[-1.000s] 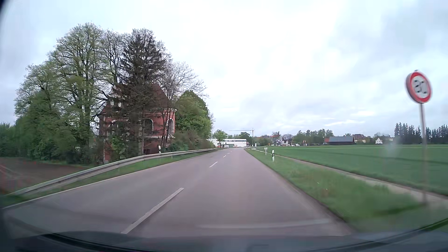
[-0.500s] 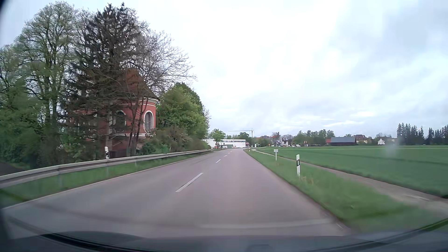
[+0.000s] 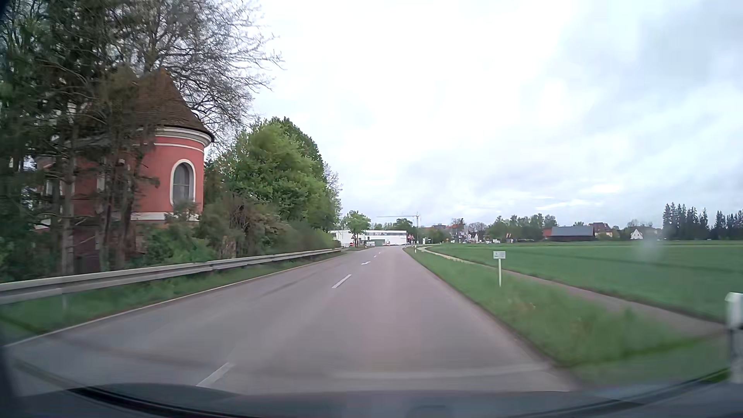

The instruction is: Follow the waypoints while adhering to traffic rules and regulations

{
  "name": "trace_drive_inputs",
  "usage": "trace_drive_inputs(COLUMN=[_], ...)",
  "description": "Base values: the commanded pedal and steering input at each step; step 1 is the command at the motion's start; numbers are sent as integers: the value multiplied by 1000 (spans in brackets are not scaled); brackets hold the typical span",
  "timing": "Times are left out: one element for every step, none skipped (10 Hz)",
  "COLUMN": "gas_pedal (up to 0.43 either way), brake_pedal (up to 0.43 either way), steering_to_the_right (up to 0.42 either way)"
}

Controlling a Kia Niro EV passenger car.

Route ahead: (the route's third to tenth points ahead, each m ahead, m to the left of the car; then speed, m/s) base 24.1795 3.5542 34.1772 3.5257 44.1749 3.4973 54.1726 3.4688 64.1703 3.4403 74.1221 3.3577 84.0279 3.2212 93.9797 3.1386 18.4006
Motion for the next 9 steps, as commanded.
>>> trace_drive_inputs(gas_pedal=[138, 138, 138, 138, 138, 138, 138, 138, 130], brake_pedal=[0, 0, 0, 0, 0, 0, 0, 0, 0], steering_to_the_right=[0, 0, 0, 0, 0, 0, -2, -3, -3])
